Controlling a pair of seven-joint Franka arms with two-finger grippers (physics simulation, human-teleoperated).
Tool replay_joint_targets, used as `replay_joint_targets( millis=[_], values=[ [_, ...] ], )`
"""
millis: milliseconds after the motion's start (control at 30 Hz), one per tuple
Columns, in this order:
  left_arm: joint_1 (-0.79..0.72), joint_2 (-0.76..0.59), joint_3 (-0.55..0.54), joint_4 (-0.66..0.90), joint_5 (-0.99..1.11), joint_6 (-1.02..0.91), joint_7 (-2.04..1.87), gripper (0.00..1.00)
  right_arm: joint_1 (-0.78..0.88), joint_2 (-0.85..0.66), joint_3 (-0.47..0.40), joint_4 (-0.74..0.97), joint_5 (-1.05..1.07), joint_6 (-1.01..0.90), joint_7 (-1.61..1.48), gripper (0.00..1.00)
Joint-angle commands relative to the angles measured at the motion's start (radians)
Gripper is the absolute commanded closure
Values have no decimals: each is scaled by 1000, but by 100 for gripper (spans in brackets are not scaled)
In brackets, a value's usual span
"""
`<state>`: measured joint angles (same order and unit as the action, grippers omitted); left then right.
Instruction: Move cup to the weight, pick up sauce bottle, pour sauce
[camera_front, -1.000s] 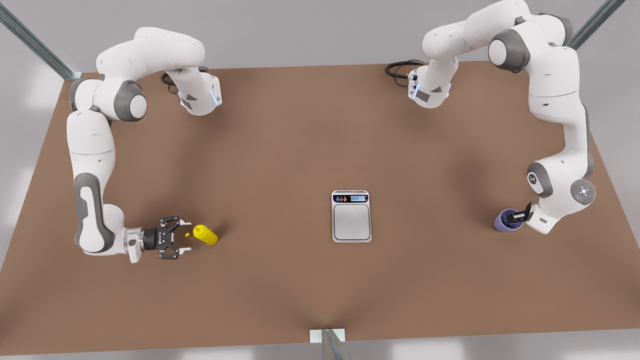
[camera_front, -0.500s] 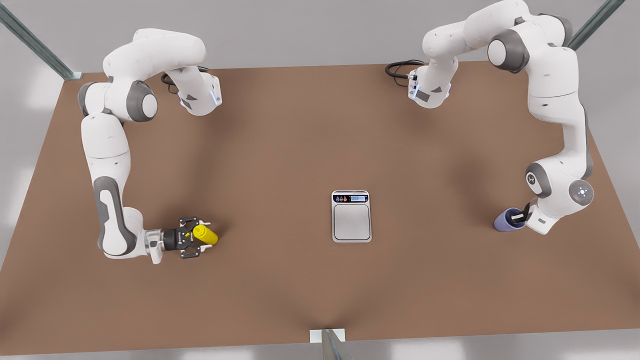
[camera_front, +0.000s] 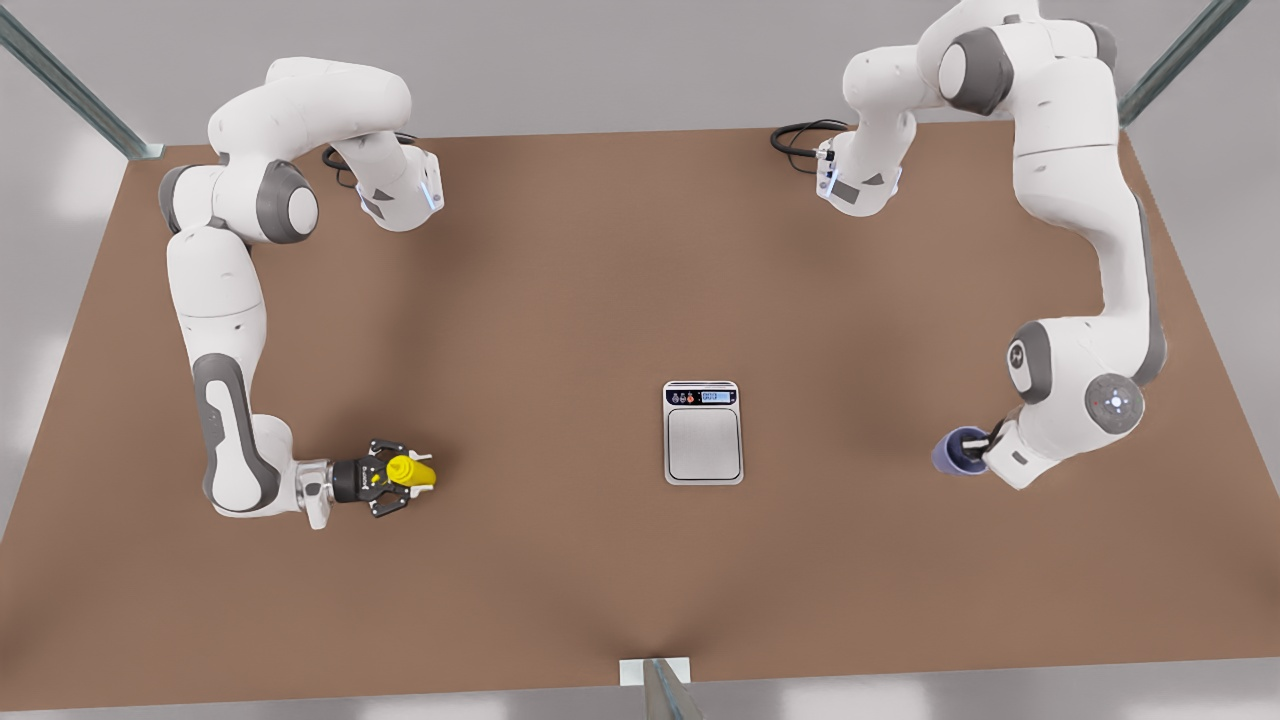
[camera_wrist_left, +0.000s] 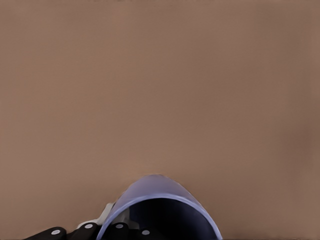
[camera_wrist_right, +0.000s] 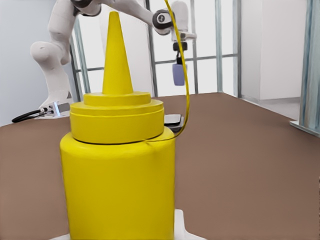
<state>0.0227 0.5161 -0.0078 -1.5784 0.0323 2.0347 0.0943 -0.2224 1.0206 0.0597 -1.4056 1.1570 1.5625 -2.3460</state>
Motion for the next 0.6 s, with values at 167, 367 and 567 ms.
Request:
replay_joint_targets(
  millis=[167,367,567],
  values=[
    [-262,5,0,49,-129,-33,-579,79,67,-39,0,120,-52,-7,200,55],
    [-510,47,-3,51,-134,-28,-941,79,187,-50,2,200,-53,1,337,55],
    [-552,108,-12,57,-176,13,-958,79,278,-48,-4,278,-60,19,370,55]
  ],
)
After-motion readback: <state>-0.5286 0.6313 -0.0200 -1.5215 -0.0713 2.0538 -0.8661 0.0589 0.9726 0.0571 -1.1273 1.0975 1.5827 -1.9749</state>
